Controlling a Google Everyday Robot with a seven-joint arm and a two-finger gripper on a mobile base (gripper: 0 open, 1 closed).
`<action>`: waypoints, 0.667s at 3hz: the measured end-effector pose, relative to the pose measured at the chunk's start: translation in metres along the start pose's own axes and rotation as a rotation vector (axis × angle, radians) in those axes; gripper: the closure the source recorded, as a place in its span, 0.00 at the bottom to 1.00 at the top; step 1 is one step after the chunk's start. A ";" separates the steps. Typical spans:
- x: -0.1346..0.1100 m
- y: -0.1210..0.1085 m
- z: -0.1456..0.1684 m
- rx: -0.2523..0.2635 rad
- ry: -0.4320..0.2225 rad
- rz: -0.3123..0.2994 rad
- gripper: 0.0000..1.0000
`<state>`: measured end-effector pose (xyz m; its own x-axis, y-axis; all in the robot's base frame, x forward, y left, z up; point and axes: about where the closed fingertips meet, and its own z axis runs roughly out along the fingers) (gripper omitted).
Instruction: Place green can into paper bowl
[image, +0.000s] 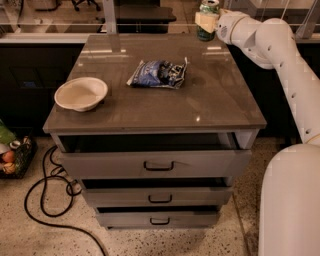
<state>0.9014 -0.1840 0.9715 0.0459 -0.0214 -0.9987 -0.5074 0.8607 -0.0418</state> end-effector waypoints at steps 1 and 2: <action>-0.020 0.043 -0.009 -0.031 -0.009 -0.025 1.00; -0.035 0.087 -0.020 -0.072 -0.015 -0.050 1.00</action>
Offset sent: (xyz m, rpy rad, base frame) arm -0.1140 0.1085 0.0479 -0.0656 -0.0626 0.1283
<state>0.8387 -0.1189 1.0018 0.0850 -0.0551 -0.9949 -0.5649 0.8198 -0.0937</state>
